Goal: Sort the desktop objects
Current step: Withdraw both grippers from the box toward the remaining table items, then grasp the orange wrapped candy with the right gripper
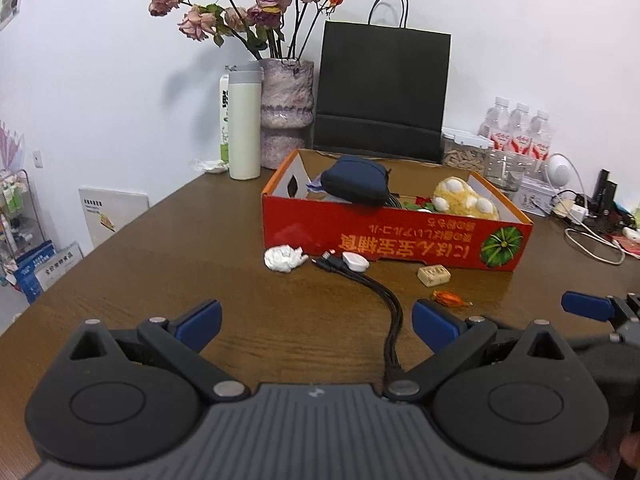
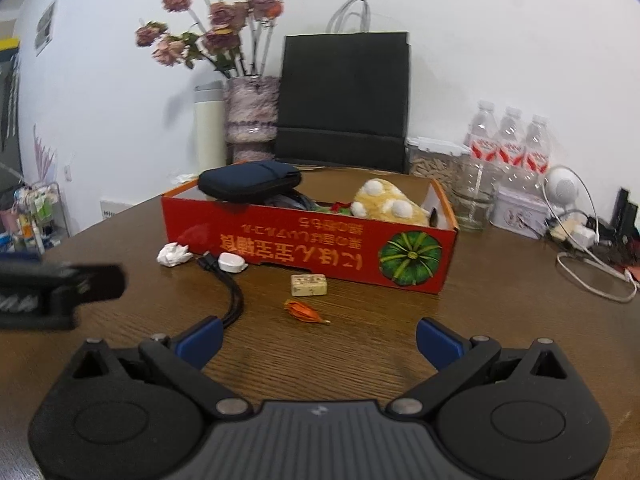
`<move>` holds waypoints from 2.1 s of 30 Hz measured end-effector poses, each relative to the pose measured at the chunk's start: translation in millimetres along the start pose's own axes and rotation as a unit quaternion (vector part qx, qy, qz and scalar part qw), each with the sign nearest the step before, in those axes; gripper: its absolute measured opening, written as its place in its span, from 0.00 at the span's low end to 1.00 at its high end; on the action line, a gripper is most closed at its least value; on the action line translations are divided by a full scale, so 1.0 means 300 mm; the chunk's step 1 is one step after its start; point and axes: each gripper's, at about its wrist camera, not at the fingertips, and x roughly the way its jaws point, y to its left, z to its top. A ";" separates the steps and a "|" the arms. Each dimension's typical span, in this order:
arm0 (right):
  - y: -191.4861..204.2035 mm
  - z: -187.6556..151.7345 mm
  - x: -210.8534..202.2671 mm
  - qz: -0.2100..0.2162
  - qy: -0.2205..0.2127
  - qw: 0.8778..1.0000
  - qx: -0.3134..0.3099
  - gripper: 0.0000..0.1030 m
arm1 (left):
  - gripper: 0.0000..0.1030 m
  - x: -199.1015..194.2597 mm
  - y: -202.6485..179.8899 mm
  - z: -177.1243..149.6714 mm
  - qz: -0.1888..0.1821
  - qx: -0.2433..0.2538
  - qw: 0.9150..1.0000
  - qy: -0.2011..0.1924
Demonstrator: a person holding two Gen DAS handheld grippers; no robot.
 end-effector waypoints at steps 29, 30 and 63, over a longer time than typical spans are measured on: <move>-0.023 -0.015 0.086 0.013 0.026 1.000 -0.001 0.98 | 1.00 0.283 0.011 0.035 -0.121 0.038 0.991 0.031; -0.021 -0.011 0.091 0.014 0.023 1.000 -0.005 0.98 | 1.00 0.298 0.009 0.040 -0.123 0.039 0.991 0.032; -0.163 0.091 0.303 0.074 0.035 0.997 0.017 0.11 | 0.85 0.487 -0.054 0.076 -0.112 0.031 0.988 0.097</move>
